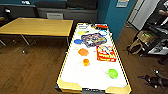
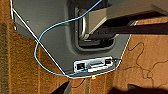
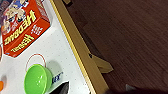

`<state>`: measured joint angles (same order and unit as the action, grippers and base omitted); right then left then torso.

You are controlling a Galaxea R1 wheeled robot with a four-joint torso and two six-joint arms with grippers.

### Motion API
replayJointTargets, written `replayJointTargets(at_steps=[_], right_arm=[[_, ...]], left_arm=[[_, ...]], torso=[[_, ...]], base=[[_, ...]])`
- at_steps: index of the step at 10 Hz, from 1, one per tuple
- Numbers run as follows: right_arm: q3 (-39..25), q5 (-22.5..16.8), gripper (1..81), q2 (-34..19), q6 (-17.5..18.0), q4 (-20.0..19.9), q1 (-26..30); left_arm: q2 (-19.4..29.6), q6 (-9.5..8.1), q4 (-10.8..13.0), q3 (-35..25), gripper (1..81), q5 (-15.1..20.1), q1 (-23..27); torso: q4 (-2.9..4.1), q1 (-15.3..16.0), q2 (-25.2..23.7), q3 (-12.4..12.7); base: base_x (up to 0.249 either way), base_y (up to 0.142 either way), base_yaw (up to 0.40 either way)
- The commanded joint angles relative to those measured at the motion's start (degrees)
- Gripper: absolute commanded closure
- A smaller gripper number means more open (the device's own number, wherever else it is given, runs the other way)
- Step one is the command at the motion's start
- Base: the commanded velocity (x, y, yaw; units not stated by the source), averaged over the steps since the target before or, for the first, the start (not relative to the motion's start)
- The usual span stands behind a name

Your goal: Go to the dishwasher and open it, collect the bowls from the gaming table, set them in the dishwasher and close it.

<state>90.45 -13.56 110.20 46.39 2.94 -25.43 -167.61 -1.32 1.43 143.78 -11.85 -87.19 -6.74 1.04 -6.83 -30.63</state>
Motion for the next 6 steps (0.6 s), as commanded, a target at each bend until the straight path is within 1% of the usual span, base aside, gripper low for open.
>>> replayJointTargets(at_steps=[1, 6], right_arm=[[0.1, -1.6, 1.0, -1.5, 0.0, -0.9, 7.7], [5.8, -1.6, 1.0, 5.9, 0.1, -1.8, 8.1]], left_arm=[[0.2, 0.0, -0.4, -0.3, 1.0, 4.3, -1.2], [0.3, 0.0, -0.6, -0.3, 1.0, 4.2, -1.2]], torso=[[0.0, 0.0, 0.0, 0.0], [0.02, 0.0, 0.0, 0.0]], base=[[0.0, 0.0, 0.0], [0.0, 0.0, 0.0]])
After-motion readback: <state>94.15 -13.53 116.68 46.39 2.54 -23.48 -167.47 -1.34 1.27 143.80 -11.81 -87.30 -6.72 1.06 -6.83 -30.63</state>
